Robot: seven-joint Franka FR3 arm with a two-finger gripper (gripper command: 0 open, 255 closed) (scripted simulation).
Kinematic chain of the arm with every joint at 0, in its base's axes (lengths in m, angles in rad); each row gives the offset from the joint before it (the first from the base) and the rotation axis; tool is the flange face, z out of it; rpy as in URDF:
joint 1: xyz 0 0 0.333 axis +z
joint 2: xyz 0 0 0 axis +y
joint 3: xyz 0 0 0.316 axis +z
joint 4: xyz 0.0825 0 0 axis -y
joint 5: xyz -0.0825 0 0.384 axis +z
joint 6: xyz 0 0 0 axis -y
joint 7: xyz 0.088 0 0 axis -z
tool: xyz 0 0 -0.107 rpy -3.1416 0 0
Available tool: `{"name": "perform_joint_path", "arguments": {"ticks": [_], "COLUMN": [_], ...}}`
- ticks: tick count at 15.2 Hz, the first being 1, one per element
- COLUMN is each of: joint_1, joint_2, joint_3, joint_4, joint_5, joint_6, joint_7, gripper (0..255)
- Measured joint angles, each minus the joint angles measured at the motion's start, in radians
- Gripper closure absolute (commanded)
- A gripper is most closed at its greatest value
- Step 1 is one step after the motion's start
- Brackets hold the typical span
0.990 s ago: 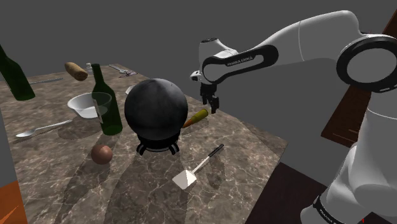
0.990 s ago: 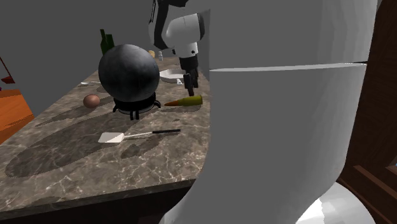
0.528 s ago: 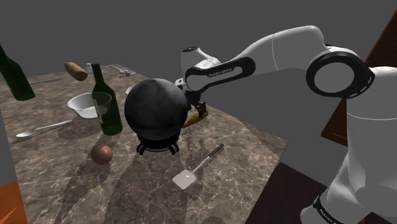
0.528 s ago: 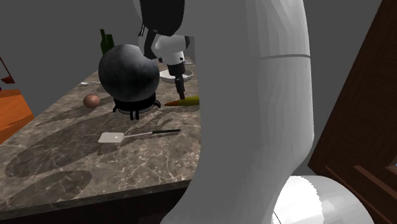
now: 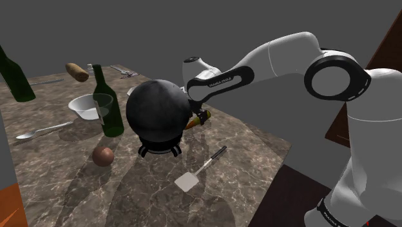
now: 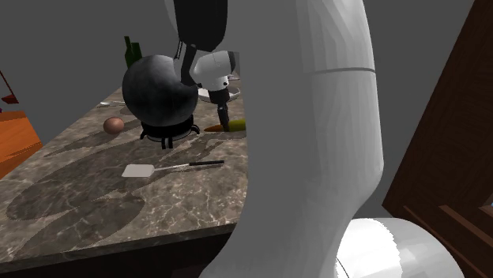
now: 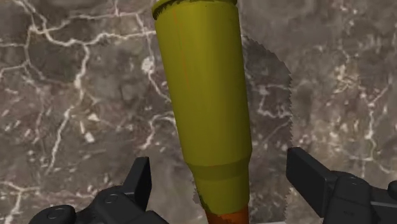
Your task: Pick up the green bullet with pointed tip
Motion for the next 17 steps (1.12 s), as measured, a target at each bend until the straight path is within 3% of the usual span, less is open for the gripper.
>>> {"name": "perform_joint_path", "arguments": {"ticks": [10, 17], "joint_1": [0.001, 0.002], "joint_2": [0.001, -0.027], "joint_3": [0.0, 0.002], "joint_4": [-0.003, 0.037], "joint_5": [0.0, 0.006], "joint_6": [0.004, -0.063], "joint_7": [0.001, -0.01], "gripper": [255, 255]}}
